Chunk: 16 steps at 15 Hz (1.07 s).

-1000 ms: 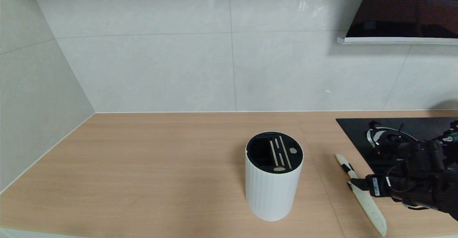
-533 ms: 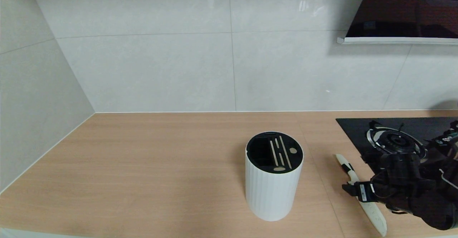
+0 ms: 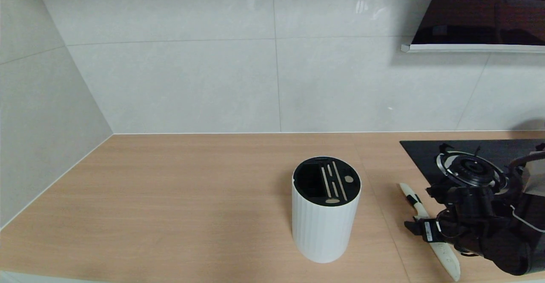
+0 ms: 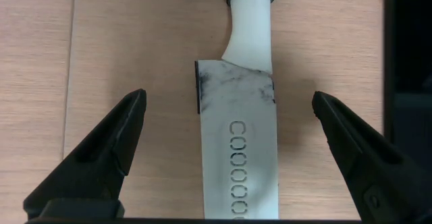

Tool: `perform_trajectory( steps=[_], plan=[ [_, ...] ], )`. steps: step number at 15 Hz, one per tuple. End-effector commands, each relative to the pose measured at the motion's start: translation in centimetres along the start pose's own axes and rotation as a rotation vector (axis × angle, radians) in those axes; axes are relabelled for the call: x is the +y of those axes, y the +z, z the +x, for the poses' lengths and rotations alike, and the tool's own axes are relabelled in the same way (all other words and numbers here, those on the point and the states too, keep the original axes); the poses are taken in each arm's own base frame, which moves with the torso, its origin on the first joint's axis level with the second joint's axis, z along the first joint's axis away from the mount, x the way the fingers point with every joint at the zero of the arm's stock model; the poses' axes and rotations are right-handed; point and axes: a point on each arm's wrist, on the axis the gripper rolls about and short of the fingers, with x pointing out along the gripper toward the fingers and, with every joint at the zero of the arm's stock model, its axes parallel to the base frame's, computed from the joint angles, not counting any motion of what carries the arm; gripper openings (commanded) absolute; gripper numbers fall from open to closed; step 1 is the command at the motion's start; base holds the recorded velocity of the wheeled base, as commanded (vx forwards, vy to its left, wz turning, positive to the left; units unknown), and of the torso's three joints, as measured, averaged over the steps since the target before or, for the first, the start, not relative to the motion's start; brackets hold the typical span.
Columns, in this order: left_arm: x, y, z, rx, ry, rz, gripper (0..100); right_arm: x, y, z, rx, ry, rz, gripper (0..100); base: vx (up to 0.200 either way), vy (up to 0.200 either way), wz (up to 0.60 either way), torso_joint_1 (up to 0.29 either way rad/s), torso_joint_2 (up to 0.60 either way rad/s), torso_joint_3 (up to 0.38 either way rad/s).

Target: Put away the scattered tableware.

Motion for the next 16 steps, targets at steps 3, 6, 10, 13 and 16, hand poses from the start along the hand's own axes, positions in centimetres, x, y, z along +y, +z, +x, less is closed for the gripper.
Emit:
perform_trajectory(
  steps=[3,6,10,13,16],
  plan=[
    [0.0,-0.01,0.01,0.001,0.001,0.0,100,-0.08,-0.29,0.38,0.006,-0.003,0.002,100,0.0,0.0,0.0,0.0,0.0,0.0],
    [0.0,0.01,0.01,-0.001,0.001,0.0,100,-0.56,0.05,0.78,-0.007,-0.015,0.018,100,0.0,0.0,0.0,0.0,0.0,0.0],
    [0.0,-0.01,0.01,0.001,0.001,0.0,100,-0.77,-0.17,1.01,0.002,-0.02,0.021,0,0.0,0.0,0.0,0.0,0.0,0.0],
    [0.0,-0.01,0.01,0.001,0.001,0.001,100,-0.76,-0.31,1.17,0.009,-0.02,0.018,0,0.0,0.0,0.0,0.0,0.0,0.0],
    [0.0,-0.01,0.01,0.001,0.001,0.0,100,-0.76,-0.31,1.17,0.009,-0.02,0.018,0,0.0,0.0,0.0,0.0,0.0,0.0]
  ],
)
